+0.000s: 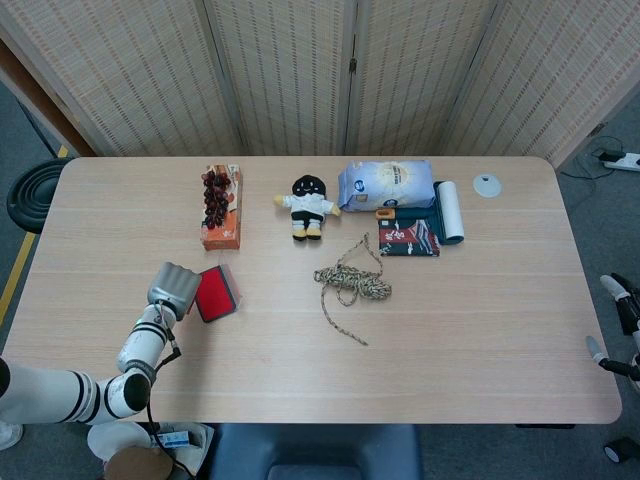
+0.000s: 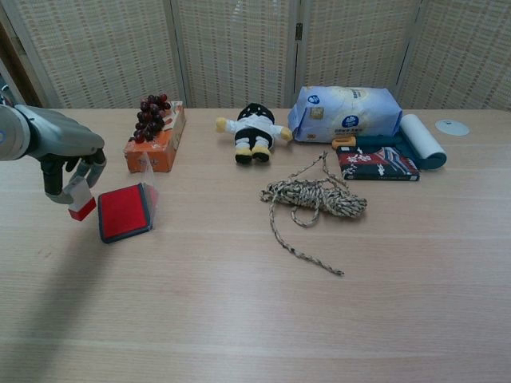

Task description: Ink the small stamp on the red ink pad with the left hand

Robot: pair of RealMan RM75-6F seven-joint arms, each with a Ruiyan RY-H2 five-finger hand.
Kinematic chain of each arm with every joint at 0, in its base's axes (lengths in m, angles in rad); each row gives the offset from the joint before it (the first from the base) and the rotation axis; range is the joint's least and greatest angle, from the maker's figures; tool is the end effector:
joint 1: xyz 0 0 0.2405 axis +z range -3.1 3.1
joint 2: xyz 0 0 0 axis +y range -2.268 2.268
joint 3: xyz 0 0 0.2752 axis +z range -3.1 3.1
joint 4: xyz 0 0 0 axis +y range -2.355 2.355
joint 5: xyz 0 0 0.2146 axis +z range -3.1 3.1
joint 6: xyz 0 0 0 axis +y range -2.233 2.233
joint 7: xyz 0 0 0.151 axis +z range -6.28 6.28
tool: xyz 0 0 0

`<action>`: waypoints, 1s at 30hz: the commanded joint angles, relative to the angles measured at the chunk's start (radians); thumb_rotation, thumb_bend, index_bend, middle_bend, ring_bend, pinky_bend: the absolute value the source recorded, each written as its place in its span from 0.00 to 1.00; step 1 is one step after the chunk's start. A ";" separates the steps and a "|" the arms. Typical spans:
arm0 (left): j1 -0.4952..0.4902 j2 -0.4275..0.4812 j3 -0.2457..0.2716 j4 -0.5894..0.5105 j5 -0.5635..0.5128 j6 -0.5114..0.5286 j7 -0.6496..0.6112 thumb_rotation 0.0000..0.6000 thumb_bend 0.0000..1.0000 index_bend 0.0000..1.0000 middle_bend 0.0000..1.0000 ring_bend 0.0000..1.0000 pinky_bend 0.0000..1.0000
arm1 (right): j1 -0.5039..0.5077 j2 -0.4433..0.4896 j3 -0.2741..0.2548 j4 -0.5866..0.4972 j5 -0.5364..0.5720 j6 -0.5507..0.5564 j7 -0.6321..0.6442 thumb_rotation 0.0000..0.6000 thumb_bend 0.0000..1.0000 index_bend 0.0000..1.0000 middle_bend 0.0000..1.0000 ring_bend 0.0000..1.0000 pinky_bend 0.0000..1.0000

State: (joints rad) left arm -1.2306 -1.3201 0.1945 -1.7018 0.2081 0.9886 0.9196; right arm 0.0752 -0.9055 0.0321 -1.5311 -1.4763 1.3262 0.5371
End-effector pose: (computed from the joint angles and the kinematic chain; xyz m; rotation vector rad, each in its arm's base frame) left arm -0.1742 0.3886 0.0288 -1.9332 -0.7103 -0.0755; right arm -0.3742 -0.1824 0.2318 1.2659 -1.2279 0.9461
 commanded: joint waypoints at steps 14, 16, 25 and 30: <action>0.199 0.084 0.033 -0.085 0.224 0.114 -0.125 1.00 0.30 0.63 0.45 0.34 0.42 | -0.003 -0.012 -0.008 -0.063 -0.011 0.021 -0.126 1.00 0.38 0.02 0.00 0.00 0.00; 0.213 0.079 0.030 -0.070 0.235 0.106 -0.128 1.00 0.30 0.63 0.45 0.34 0.42 | -0.003 -0.013 -0.008 -0.065 -0.010 0.022 -0.131 1.00 0.38 0.02 0.00 0.00 0.00; 0.250 0.042 0.000 -0.003 0.249 0.074 -0.118 1.00 0.30 0.63 0.45 0.34 0.42 | 0.001 -0.010 -0.010 -0.060 -0.012 0.014 -0.118 1.00 0.38 0.02 0.00 0.00 0.00; 0.269 0.015 -0.016 0.047 0.249 0.045 -0.119 1.00 0.30 0.63 0.45 0.34 0.42 | 0.004 -0.007 -0.011 -0.055 -0.013 0.009 -0.103 1.00 0.38 0.02 0.00 0.00 0.00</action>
State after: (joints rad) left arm -0.9682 -1.2960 0.1843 -1.6669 0.4577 1.0431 0.8005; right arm 0.0791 -0.9133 0.0209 -1.5864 -1.4900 1.3355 0.4329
